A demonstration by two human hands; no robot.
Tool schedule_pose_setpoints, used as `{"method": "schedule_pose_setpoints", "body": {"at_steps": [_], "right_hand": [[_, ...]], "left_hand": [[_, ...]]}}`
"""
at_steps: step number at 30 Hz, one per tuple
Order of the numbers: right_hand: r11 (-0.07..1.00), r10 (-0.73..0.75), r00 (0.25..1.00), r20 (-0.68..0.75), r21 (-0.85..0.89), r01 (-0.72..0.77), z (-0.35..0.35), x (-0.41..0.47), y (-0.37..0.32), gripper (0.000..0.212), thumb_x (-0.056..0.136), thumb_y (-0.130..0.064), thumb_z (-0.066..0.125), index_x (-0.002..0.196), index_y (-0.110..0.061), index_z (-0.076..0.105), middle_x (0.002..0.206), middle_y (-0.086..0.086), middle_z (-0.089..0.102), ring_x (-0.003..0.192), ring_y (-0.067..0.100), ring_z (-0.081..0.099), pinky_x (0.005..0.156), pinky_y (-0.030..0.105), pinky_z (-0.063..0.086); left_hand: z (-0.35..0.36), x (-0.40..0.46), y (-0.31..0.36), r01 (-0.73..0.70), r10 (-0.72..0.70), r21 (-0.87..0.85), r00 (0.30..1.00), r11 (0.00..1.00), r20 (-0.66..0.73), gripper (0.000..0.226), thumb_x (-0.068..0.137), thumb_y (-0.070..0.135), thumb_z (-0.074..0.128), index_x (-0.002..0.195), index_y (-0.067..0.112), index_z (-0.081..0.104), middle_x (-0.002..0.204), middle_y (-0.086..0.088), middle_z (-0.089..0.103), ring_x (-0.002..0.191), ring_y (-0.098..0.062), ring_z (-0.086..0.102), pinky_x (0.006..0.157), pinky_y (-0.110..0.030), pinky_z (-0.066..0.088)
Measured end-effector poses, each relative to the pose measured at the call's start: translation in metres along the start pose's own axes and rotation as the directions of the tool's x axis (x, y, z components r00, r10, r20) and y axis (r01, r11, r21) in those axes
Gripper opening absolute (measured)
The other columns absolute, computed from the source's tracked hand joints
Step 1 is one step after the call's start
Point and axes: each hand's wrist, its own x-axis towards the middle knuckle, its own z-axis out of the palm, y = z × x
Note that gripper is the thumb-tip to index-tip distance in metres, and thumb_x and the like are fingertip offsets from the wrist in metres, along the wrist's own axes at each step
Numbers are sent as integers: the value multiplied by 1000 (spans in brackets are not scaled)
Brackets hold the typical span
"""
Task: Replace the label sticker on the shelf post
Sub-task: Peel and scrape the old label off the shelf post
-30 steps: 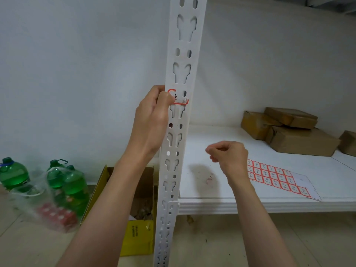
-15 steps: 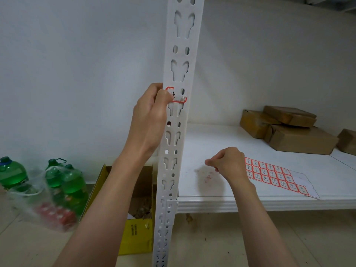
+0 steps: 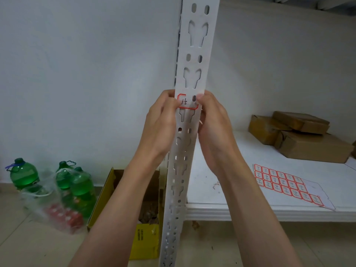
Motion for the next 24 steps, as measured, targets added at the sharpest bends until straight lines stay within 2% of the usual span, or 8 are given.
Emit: {"method": "schedule_pose_setpoints", "body": {"at_steps": [3, 5, 7, 9, 13, 19, 22, 24], "right_hand": [[1000, -1, 1000, 5, -1, 1, 10, -2, -1, 17, 100, -21, 47, 109, -17, 61, 101, -4, 72, 91, 10, 70, 68, 29, 55], [999, 5, 1000, -20, -38, -5, 13, -1, -2, 10, 99, -22, 48, 102, -20, 58, 91, -8, 70, 82, 5, 68, 64, 27, 53], [996, 18, 999, -48, -81, -21, 15, 1, -2, 8, 98, -24, 49, 99, -20, 55, 86, -5, 67, 80, 7, 65, 62, 28, 51], [994, 28, 997, -68, -108, -35, 18, 1, -3, 8, 96, -25, 49, 99, -20, 54, 84, -3, 64, 78, 11, 63, 60, 30, 49], [991, 21, 996, -92, -127, -33, 21, 2, -3, 12, 94, -25, 50, 103, -18, 55, 85, -1, 64, 77, 13, 63, 60, 31, 47], [994, 25, 996, -85, -101, -33, 22, 2, -4, 16, 94, -21, 50, 106, -13, 56, 85, 3, 65, 76, 17, 63, 61, 32, 47], [995, 19, 996, -90, -95, -28, 22, 3, -2, 16, 93, -20, 51, 107, -14, 57, 91, 9, 69, 81, 21, 65, 63, 34, 48], [997, 23, 996, -84, -77, -30, 23, 3, 0, 15, 93, -21, 52, 106, -14, 56, 87, 5, 66, 81, 18, 64, 63, 34, 48]], "left_hand": [[0, 1, 1, 18, -18, -22, 1000, 1000, 4, 25, 104, 25, 39, 107, 21, 63, 107, 7, 71, 104, -10, 66, 89, -34, 54], [-1, 2, 1, 19, -19, -32, 1000, 999, 14, 25, 104, 25, 39, 96, 25, 62, 105, 6, 72, 102, -10, 67, 86, -34, 54], [-1, 2, 1, 15, -15, -35, 1000, 999, 12, 33, 104, 26, 38, 79, 36, 58, 98, 6, 71, 95, -9, 67, 82, -34, 54], [-1, 1, 2, 18, -17, -37, 1000, 999, 10, 38, 103, 26, 38, 72, 38, 56, 93, 4, 70, 91, -10, 66, 80, -34, 55], [-1, 0, 3, 32, -31, -53, 999, 998, 16, 30, 103, 25, 35, 82, 26, 57, 100, -6, 70, 97, -21, 66, 74, -34, 52], [-1, 0, 3, 36, -35, -59, 999, 998, 21, 27, 104, 27, 36, 87, 25, 58, 101, -3, 72, 96, -16, 67, 74, -32, 54], [0, 0, 3, 34, -32, -60, 999, 998, 20, 27, 103, 27, 36, 90, 22, 59, 102, -4, 72, 96, -17, 67, 77, -36, 55], [0, 0, 3, 37, -36, -61, 999, 997, 16, 28, 103, 26, 35, 95, 19, 61, 102, -3, 72, 95, -16, 68, 79, -38, 57]]}}
